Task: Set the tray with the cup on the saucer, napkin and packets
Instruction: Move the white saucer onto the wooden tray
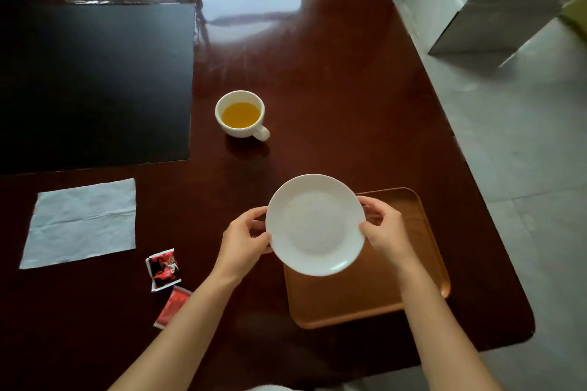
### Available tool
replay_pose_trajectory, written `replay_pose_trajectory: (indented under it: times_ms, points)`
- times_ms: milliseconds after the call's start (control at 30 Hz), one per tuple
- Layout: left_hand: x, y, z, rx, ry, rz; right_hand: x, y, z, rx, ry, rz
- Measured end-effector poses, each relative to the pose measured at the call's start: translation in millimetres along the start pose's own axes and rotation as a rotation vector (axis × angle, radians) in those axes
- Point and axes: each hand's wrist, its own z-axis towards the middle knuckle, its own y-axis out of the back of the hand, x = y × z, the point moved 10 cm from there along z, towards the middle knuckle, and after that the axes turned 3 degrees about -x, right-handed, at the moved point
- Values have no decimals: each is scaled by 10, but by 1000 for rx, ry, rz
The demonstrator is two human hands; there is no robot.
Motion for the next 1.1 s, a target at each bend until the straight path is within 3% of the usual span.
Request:
replay_pose_trajectory:
  times_ms: [533, 900, 1100]
  points:
    - [472, -363, -154, -164, 53, 210, -626, 73, 41, 131, 1, -79]
    - [248, -494, -231, -254, -67, 456, -732, 107, 169, 153, 11, -108]
    - [225, -495, -254, -257, -52, 510, -618, 98, 205, 172, 108, -288]
